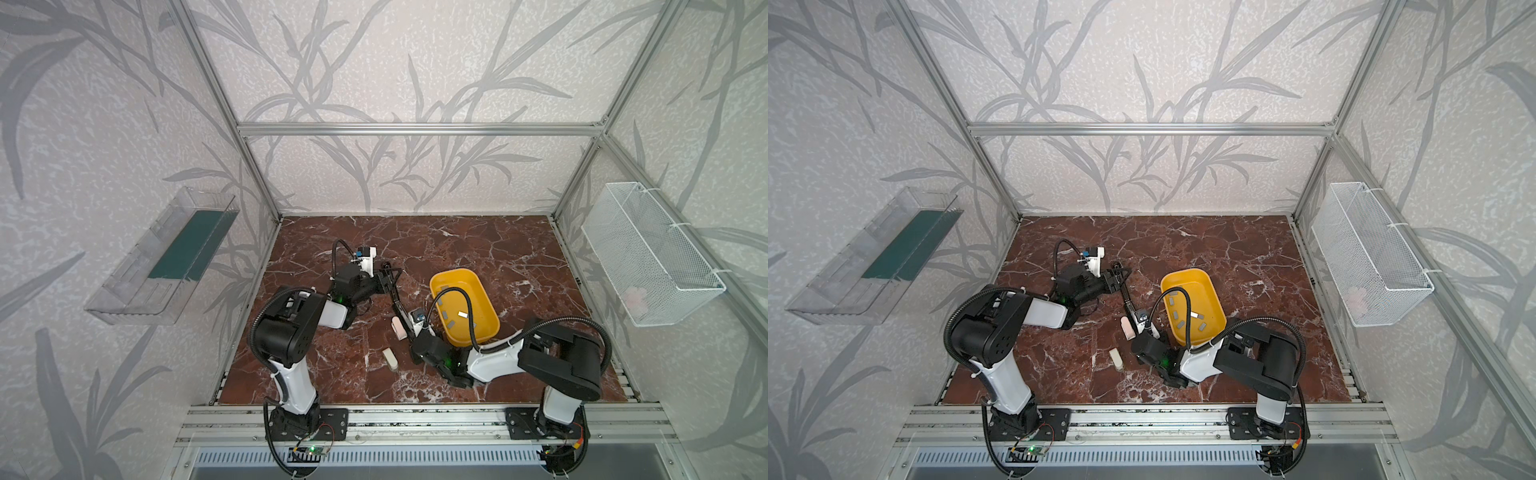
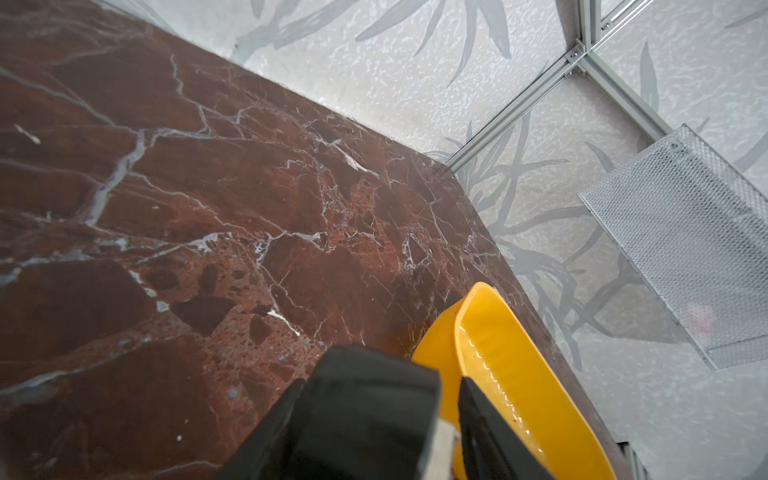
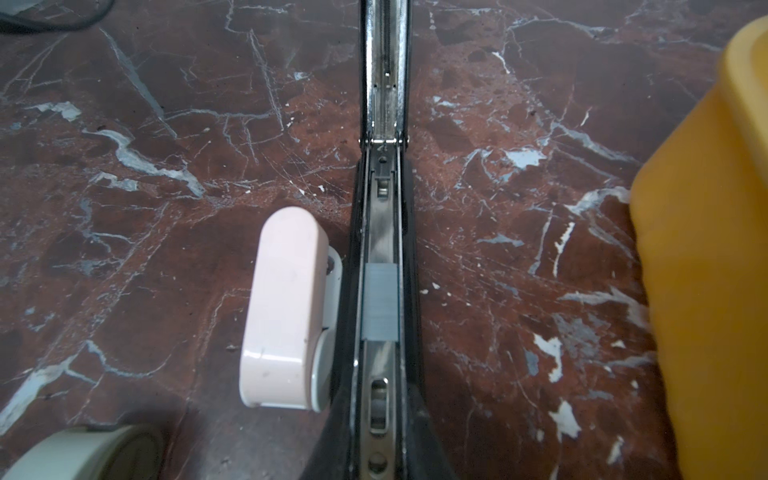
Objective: Load the staples into the stapler
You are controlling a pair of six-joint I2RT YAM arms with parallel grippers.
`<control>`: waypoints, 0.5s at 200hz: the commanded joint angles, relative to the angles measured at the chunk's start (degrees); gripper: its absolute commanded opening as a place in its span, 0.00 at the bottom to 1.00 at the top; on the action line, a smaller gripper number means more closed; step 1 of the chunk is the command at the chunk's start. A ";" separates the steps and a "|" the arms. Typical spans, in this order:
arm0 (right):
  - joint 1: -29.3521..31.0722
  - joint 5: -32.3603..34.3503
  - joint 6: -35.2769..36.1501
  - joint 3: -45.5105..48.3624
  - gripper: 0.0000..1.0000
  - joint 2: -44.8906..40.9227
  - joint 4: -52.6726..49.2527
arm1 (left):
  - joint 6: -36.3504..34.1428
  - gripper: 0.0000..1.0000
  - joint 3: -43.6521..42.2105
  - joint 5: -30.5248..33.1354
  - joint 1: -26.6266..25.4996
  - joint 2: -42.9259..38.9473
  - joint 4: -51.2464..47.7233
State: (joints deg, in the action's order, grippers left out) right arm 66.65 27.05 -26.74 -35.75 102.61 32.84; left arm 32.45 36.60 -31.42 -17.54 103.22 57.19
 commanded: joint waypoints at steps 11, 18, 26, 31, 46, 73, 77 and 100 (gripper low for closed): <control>-0.77 -3.56 0.12 2.70 0.00 1.06 -0.54 | -12.22 0.60 -1.57 1.17 -1.45 -5.56 -2.77; -1.53 -4.49 0.03 3.32 0.00 1.02 0.80 | -15.83 0.64 -2.08 1.69 -2.29 -6.84 -4.31; -2.42 -5.59 -0.07 4.03 0.00 0.89 2.07 | -21.39 0.68 -2.77 4.01 -3.49 -8.34 -7.23; -2.90 -6.07 -0.13 4.45 0.00 0.85 2.75 | -25.32 0.70 -2.96 6.61 -4.43 -9.19 -9.85; -3.98 -6.48 0.02 5.53 0.00 0.36 4.51 | -33.19 0.72 -2.32 9.48 -6.72 -9.90 -14.33; -4.51 -6.05 0.64 6.52 0.00 -0.34 5.42 | -40.30 0.70 -3.37 7.93 -9.54 -7.17 -10.71; -4.52 -5.87 0.63 6.60 0.00 -0.38 5.54 | -40.27 0.69 -4.01 7.89 -9.54 -6.56 -8.70; -4.76 -5.68 0.46 7.35 0.00 -0.39 6.86 | -39.33 0.69 -9.01 7.31 -8.99 -3.75 5.62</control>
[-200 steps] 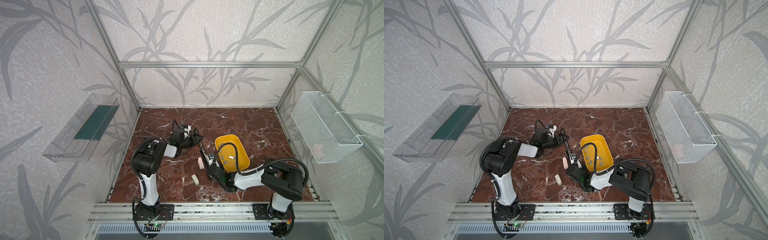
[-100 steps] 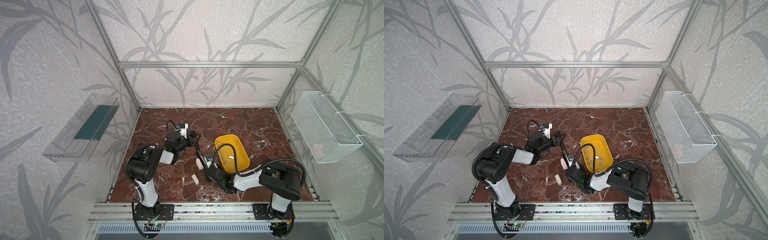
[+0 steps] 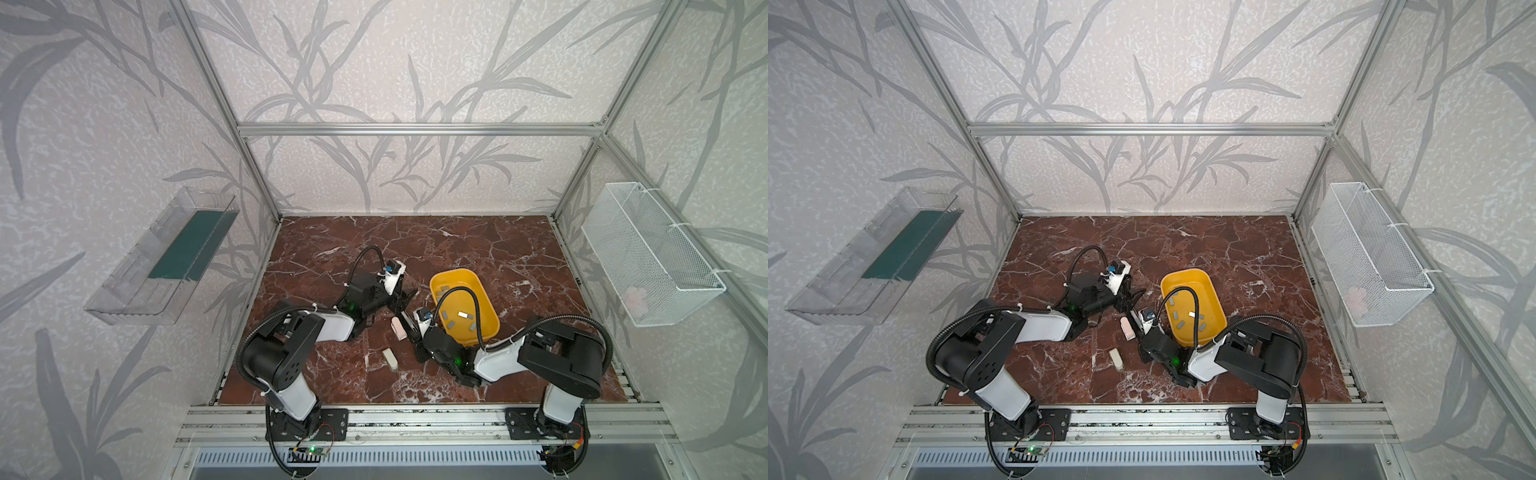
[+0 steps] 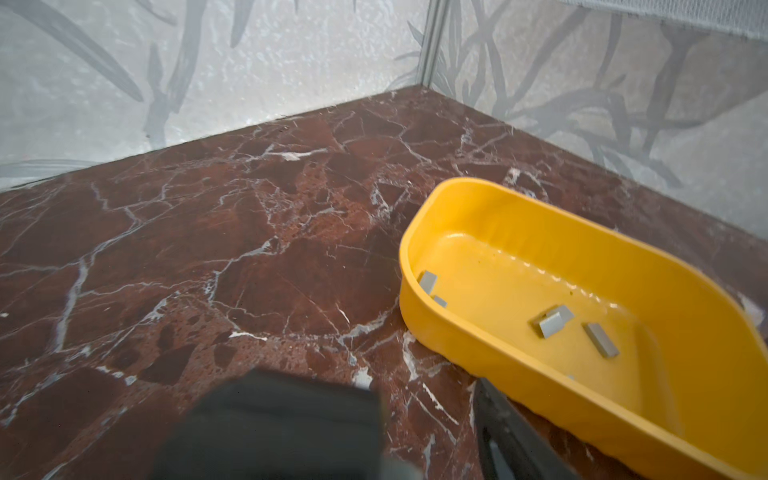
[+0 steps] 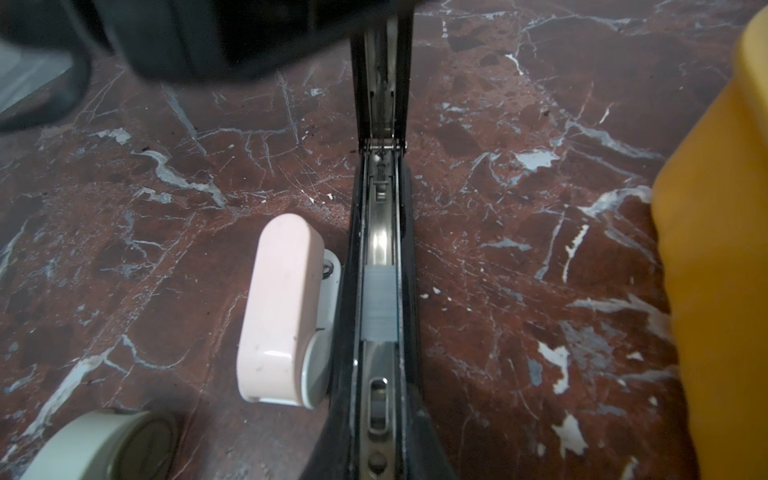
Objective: Load the staples into the stapler
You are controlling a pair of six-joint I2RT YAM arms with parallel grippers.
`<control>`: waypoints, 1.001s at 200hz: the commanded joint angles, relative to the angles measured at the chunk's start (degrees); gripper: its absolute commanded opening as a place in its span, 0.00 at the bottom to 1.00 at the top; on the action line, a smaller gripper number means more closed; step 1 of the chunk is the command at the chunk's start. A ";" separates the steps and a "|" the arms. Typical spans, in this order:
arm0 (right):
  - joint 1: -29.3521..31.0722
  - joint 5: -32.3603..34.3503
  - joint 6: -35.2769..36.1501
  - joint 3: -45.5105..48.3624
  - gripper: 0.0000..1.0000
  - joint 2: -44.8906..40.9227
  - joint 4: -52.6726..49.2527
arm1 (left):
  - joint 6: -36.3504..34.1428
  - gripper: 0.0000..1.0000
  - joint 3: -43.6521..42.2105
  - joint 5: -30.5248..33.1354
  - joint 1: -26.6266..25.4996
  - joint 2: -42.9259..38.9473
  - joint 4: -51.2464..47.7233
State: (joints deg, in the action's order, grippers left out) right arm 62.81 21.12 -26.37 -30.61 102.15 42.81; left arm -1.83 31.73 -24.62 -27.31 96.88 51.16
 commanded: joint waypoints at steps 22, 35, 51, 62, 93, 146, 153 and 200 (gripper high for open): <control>-1.29 0.34 0.00 2.48 0.00 0.26 -2.23 | -6.50 0.67 -4.37 -7.68 1.23 2.14 12.48; -1.41 0.49 0.00 2.73 0.00 0.25 -1.86 | -9.17 0.67 -5.58 -11.25 1.23 1.01 13.89; -1.46 0.66 -0.08 3.26 0.00 -0.23 -1.69 | -9.58 0.71 -7.57 -10.72 1.34 0.12 16.46; -1.46 0.93 -0.08 3.66 0.00 -0.58 -1.66 | -8.95 0.74 -7.82 -11.39 1.60 -0.22 16.50; -1.55 1.38 0.00 4.05 0.00 -1.16 -1.85 | -6.26 0.82 -9.86 -15.34 2.16 0.57 24.70; -1.48 1.61 0.44 5.01 0.28 -3.99 -3.15 | -3.35 0.92 -13.44 -16.75 5.41 -4.68 29.75; -1.46 1.47 0.46 5.27 0.32 -5.33 -3.32 | -2.78 0.92 -13.30 -17.77 5.59 -4.92 29.79; -1.00 1.53 1.23 7.31 0.52 -14.30 -7.25 | 0.48 0.91 -11.67 -19.20 5.60 -4.76 29.79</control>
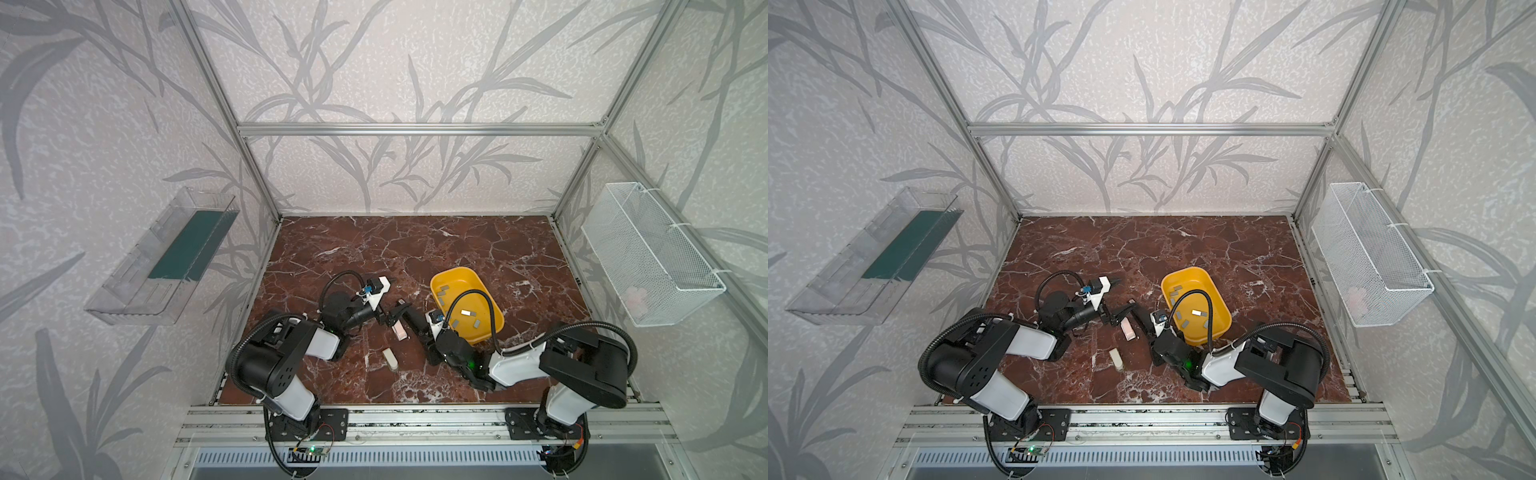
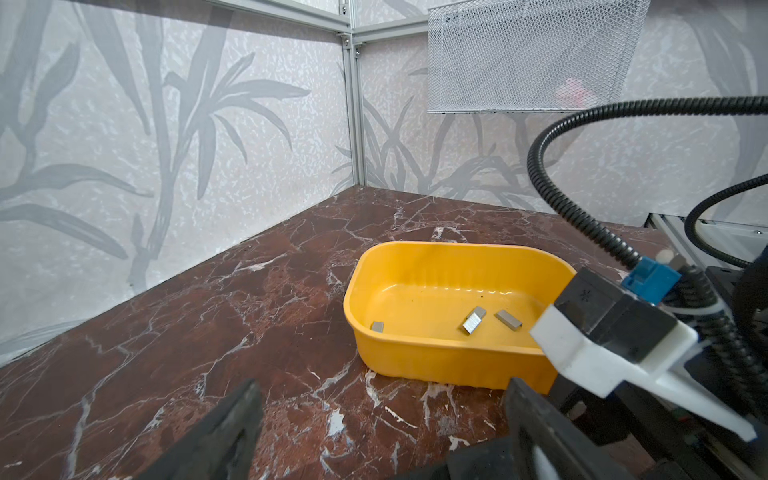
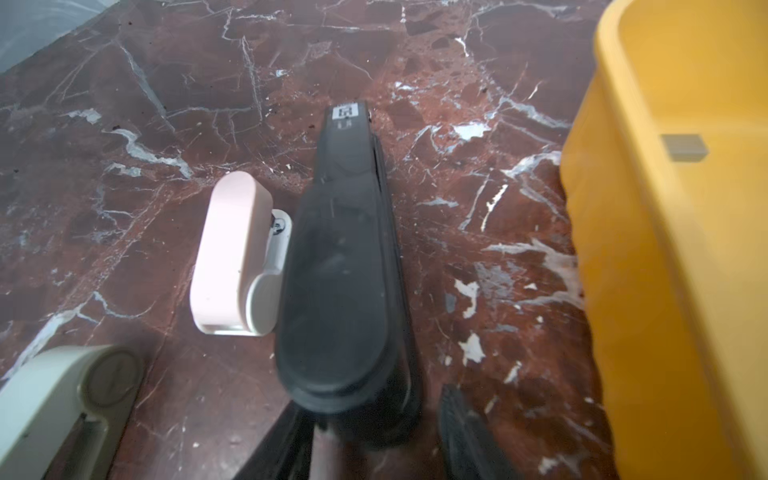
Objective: Load the staples into the stapler
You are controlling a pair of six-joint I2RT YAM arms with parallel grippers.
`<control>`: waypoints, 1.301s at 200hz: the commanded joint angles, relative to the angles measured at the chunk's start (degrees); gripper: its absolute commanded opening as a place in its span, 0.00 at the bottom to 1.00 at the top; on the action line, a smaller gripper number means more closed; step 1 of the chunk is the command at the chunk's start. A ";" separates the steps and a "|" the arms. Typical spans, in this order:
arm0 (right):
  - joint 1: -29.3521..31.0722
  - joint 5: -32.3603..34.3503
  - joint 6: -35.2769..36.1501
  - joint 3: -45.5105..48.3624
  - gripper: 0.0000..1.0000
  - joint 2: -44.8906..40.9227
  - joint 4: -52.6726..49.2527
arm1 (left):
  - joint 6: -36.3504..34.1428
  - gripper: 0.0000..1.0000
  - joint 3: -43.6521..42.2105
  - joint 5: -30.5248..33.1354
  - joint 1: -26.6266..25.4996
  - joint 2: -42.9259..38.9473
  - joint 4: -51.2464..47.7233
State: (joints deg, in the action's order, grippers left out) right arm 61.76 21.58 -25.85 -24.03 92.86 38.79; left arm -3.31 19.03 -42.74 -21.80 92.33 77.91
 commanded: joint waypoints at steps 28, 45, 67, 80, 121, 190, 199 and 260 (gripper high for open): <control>1.04 1.18 1.88 -0.07 0.48 -12.02 -8.88 | 3.52 0.89 1.83 5.37 0.44 0.06 1.17; 1.04 1.50 2.28 -1.45 0.40 -14.98 -11.82 | 1.94 0.88 3.10 7.60 0.45 -1.02 -4.58; 1.03 3.64 3.02 -4.31 0.32 -15.15 -14.51 | 0.35 0.84 5.82 11.28 0.28 -3.29 -16.22; 0.75 4.21 3.30 -6.22 0.28 -13.18 -15.00 | -0.15 0.81 7.90 12.77 -0.18 -4.35 -23.50; 0.11 2.92 3.39 -11.51 0.20 -3.96 -14.80 | -0.75 0.75 10.51 20.84 -4.03 -4.25 -34.75; 0.21 2.55 0.23 -8.40 0.16 3.61 -9.85 | 0.95 0.72 10.48 22.59 -9.16 -3.56 -39.54; 0.20 2.38 -0.46 -7.52 0.16 4.52 -8.82 | 1.11 0.72 10.42 22.81 -9.43 -3.35 -39.50; 0.21 1.72 -2.59 -4.61 0.14 9.45 -3.05 | 1.02 0.71 11.84 22.09 -9.80 -1.37 -40.14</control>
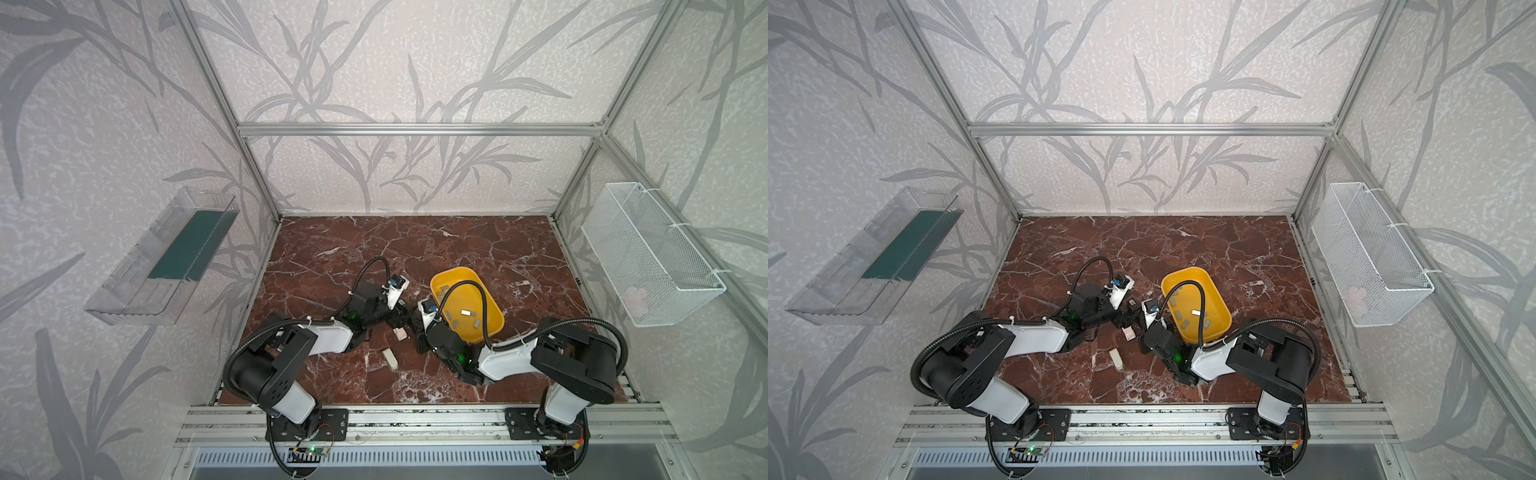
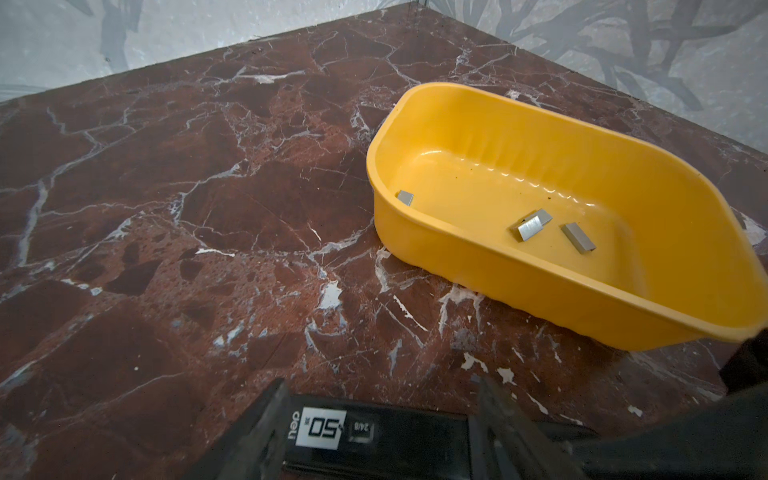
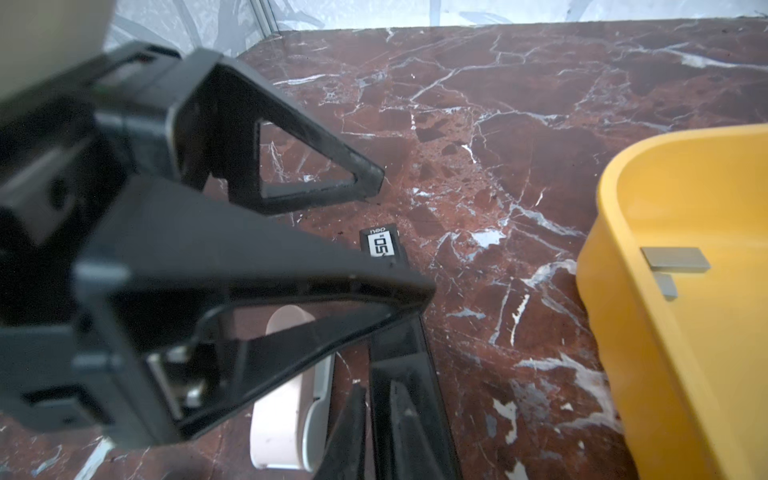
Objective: Load the staples into the stapler
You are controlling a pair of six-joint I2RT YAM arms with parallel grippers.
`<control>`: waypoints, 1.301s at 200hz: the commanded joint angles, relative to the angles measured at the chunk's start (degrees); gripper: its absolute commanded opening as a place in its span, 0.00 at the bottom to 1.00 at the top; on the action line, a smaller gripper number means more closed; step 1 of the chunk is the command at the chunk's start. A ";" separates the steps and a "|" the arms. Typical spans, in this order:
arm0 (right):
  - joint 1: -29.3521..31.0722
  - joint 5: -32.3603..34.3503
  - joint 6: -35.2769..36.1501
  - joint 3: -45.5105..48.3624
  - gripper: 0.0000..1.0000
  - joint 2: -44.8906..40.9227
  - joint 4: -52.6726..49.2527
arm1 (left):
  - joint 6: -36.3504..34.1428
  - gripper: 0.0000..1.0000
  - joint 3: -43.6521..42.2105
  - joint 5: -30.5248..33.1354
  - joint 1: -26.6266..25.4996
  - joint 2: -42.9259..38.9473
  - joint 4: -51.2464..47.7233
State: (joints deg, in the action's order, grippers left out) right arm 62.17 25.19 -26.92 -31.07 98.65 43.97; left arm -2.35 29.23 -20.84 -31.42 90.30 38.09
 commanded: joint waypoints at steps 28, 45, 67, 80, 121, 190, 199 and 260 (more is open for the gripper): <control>-0.25 -1.14 -0.02 1.24 0.15 -0.11 -11.13 | -0.38 0.72 1.50 1.27 -0.19 -1.07 -1.09; -0.21 0.12 1.77 -1.36 0.21 -6.73 -17.82 | -0.43 0.72 2.24 2.77 -0.18 -3.43 -3.63; -0.55 4.27 4.93 -7.78 0.44 -16.77 -30.94 | -0.96 0.75 3.27 7.95 0.00 -9.61 -9.33; -1.58 9.63 8.13 -14.19 0.59 -21.80 -41.26 | -0.37 0.77 2.50 16.50 0.02 -14.57 -11.80; -21.72 14.41 13.22 -22.39 0.89 -31.27 -54.27 | -0.19 0.90 -5.88 36.01 6.40 -27.92 -6.76; -54.61 1.62 20.66 -0.43 0.99 -16.48 -17.58 | -2.94 1.00 -11.37 47.03 18.74 -14.57 8.36; -54.42 1.19 23.46 -1.18 0.99 -12.01 -14.11 | -2.59 1.00 -11.35 47.07 20.82 -11.62 12.22; -55.23 -11.31 27.98 7.36 0.99 -11.06 5.28 | 6.26 1.00 -6.95 27.25 33.81 -3.00 10.18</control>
State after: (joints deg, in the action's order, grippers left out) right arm 7.44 21.19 -2.20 -32.49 89.91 28.36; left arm -0.25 20.16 13.34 0.34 88.84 49.25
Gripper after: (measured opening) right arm 0.991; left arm 0.995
